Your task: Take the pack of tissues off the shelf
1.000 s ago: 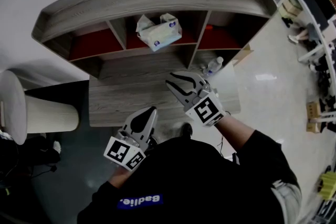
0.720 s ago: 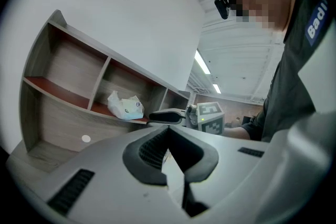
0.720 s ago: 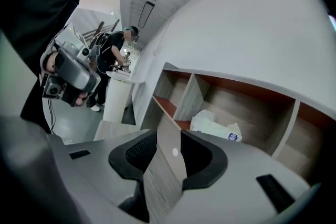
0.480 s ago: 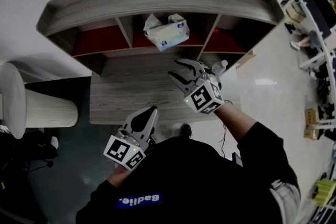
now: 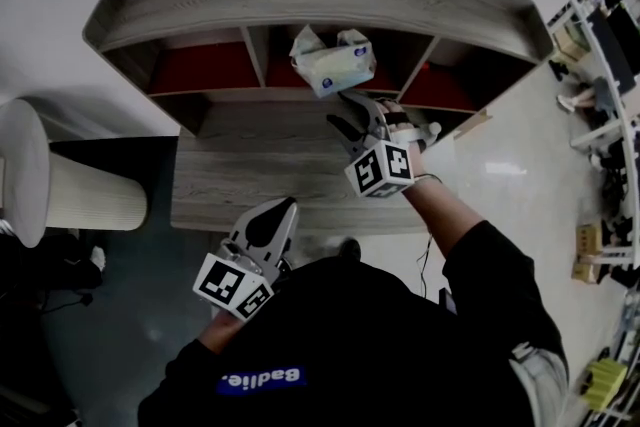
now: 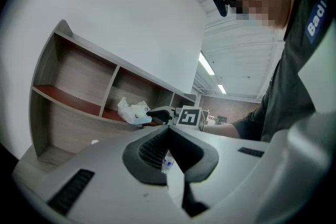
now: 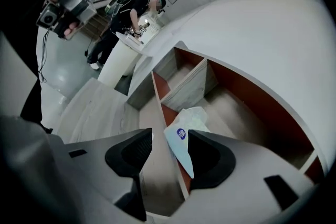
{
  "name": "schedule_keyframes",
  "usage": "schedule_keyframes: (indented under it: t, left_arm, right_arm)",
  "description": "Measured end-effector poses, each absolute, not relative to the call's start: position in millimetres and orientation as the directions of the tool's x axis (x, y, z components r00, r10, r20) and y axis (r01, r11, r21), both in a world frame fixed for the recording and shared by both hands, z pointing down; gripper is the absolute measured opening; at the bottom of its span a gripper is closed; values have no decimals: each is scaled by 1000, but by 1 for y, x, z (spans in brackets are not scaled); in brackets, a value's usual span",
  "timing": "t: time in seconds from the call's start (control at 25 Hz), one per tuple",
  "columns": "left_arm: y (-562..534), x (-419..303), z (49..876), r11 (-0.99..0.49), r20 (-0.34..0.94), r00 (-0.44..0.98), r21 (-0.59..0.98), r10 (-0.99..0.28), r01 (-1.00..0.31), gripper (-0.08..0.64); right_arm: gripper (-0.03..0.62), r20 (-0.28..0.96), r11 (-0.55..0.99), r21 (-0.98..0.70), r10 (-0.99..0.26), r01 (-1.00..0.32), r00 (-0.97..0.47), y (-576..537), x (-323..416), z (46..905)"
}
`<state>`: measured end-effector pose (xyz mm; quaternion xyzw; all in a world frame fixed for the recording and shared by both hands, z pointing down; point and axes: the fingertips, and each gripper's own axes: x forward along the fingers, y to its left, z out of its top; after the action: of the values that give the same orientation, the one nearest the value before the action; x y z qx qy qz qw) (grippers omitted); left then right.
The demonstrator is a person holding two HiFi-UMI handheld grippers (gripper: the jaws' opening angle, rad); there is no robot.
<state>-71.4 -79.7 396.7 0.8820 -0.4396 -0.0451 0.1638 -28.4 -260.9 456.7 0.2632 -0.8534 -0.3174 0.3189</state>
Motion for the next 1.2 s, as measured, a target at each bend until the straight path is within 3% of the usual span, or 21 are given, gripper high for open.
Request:
schedule_keyframes:
  t: [0.44, 0.96, 1.2]
  left_arm:
    - [-77, -82, 399, -531, 67, 581, 329, -811, -781, -2]
    - [-68, -83, 402, -526, 80, 580, 337, -810, -781, -3]
    - [-68, -81, 401, -532, 81, 588, 338, -805, -776, -2]
  right_arm:
    - [233, 421, 593, 797, -680, -112, -601, -295, -40, 476]
    - [233, 530, 613, 790, -700, -21, -479, -331, -44, 514]
    - [146, 517, 601, 798, -714, -35, -473, -335, -43, 509]
